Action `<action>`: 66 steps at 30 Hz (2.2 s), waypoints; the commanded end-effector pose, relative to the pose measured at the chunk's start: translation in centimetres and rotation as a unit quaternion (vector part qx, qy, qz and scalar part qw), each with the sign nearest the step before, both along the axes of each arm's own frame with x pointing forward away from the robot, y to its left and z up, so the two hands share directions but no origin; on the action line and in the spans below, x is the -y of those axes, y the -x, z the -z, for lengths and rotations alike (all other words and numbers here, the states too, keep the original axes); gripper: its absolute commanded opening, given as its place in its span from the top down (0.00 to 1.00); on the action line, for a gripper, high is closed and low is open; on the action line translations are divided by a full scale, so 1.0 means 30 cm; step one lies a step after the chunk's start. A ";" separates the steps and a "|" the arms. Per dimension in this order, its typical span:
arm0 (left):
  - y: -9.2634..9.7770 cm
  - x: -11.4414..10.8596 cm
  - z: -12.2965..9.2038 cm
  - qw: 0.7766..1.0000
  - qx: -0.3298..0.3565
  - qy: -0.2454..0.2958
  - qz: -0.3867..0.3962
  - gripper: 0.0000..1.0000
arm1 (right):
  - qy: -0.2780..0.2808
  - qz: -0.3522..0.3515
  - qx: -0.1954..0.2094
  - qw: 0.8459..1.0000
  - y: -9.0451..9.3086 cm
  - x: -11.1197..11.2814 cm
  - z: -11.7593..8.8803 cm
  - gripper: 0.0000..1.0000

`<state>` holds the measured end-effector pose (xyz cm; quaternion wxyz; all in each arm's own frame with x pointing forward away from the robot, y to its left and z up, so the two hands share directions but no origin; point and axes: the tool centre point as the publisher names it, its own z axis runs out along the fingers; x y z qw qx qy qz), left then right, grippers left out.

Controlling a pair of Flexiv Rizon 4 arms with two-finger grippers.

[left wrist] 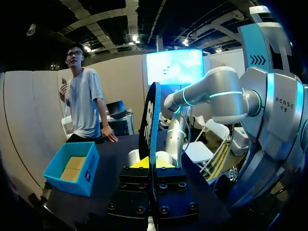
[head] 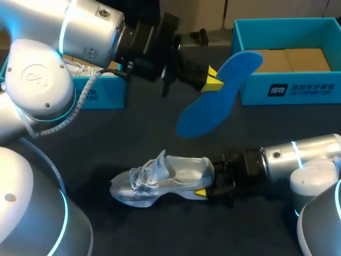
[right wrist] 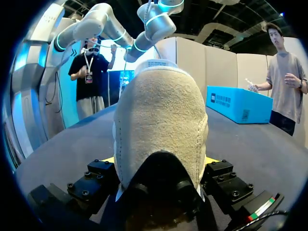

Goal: Take the shoe out of the shoebox, open the shoe tongue, remove and reinsert the insole, then place the shoe into the shoebox

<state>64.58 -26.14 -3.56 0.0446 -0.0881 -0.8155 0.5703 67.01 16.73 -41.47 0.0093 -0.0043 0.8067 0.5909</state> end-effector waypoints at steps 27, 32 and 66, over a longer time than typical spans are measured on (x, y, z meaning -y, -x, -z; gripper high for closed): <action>0.143 -0.193 -0.196 0.988 -0.130 0.077 -0.018 1.00 | 0.002 0.001 0.000 1.000 0.003 -0.004 -0.004 1.00; 0.161 -0.264 -0.244 0.987 -0.136 0.085 -0.027 1.00 | 0.002 0.001 0.000 1.000 0.003 -0.004 -0.004 1.00; 0.195 -0.365 -0.328 0.969 -0.210 0.130 -0.007 1.00 | 0.002 0.001 0.000 1.000 0.003 -0.004 -0.004 1.00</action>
